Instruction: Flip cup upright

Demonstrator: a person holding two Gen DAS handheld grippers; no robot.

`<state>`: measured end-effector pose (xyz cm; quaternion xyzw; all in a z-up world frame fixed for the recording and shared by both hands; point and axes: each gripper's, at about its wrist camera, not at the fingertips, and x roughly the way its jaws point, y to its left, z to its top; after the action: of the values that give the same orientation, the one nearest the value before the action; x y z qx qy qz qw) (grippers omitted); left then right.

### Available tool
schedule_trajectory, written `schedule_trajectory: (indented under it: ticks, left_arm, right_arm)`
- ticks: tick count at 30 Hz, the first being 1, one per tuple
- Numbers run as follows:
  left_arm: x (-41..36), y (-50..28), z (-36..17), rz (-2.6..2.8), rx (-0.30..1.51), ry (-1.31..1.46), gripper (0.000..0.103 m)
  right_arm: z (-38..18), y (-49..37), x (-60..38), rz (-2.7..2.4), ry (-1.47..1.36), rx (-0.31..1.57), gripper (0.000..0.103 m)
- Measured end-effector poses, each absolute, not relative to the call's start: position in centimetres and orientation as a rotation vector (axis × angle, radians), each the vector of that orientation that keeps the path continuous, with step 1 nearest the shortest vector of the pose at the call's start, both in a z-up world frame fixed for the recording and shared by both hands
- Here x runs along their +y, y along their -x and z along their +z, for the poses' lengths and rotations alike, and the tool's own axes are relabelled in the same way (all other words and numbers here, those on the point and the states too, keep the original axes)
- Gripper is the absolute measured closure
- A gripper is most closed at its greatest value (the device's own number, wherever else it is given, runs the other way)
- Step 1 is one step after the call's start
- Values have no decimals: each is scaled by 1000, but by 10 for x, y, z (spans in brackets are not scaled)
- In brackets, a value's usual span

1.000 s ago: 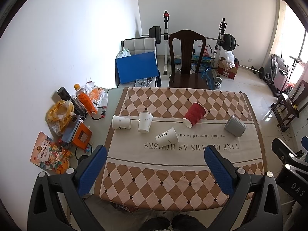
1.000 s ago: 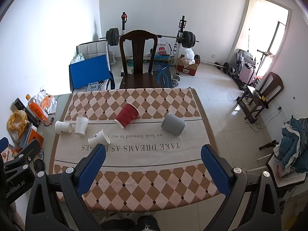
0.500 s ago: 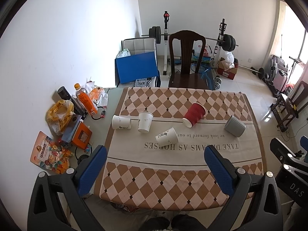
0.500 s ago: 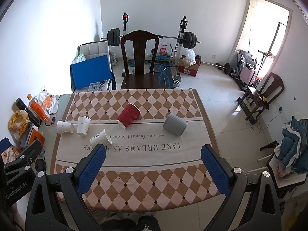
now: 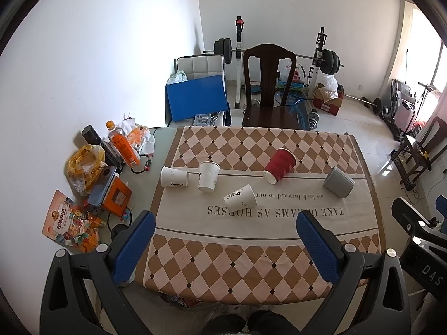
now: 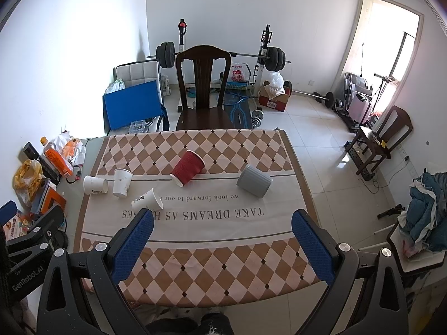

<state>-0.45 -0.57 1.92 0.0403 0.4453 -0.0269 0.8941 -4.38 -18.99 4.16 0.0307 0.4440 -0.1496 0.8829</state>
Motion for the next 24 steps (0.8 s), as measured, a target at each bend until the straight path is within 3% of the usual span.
schedule_trajectory:
  ticks: [24]
  left_arm:
    - [4, -1, 20, -92, 926, -72, 0]
  right_arm:
    - [50, 45, -186, -317, -76, 926, 3]
